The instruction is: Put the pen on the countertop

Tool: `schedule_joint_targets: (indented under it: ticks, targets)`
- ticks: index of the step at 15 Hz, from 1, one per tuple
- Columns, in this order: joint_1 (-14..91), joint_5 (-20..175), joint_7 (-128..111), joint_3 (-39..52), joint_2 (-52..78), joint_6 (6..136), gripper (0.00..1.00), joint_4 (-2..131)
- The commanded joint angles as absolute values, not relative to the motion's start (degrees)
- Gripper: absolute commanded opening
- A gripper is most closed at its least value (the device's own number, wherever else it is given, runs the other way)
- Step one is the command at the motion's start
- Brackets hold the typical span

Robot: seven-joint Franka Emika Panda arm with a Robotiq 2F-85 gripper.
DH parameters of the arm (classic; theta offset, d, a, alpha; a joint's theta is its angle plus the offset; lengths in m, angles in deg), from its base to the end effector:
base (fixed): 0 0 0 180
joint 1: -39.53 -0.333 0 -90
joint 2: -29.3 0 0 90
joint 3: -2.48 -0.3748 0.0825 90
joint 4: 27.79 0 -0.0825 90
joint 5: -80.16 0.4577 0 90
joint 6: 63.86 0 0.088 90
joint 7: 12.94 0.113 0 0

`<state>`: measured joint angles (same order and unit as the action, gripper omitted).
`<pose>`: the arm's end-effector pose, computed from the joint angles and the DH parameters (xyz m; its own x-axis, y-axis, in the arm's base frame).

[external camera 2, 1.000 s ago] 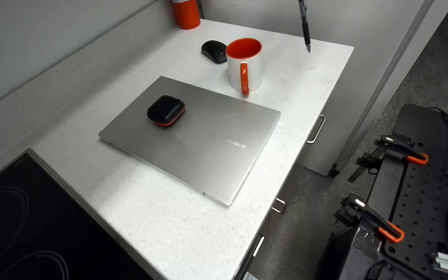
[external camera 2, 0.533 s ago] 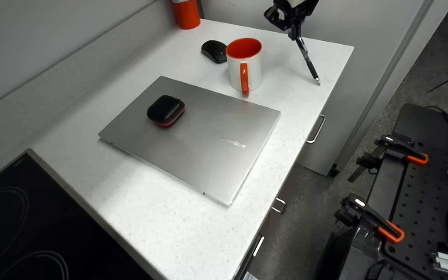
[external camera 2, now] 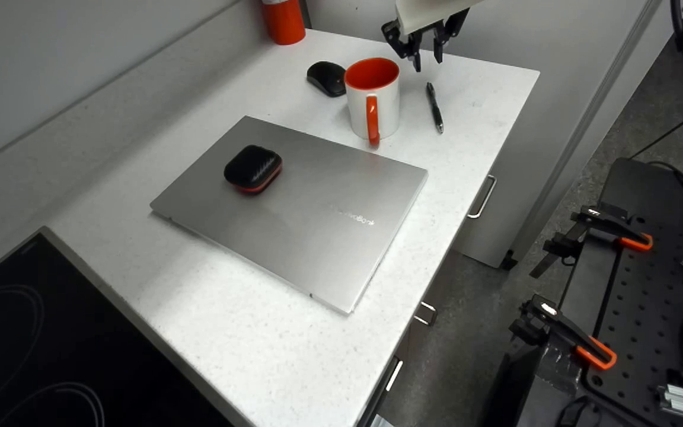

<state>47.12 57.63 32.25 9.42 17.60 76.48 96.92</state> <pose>0.6077 -0.1584 0.3031 0.7326 -0.6444 0.2193 -0.6798 -0.7093 0.1866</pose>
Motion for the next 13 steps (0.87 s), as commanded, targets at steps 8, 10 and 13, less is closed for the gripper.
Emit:
schedule_joint_targets:
  ticks: [8, 10, 13]
  targets:
    - [44.6, 58.3, 33.9, 13.4, 16.8, 76.9, 1.00, 94.6]
    - [44.6, 58.6, 33.8, 13.4, 16.8, 77.0, 1.00, 94.6]
    - [44.5, 58.6, 33.8, 13.4, 16.8, 77.0, 1.00, 94.5]
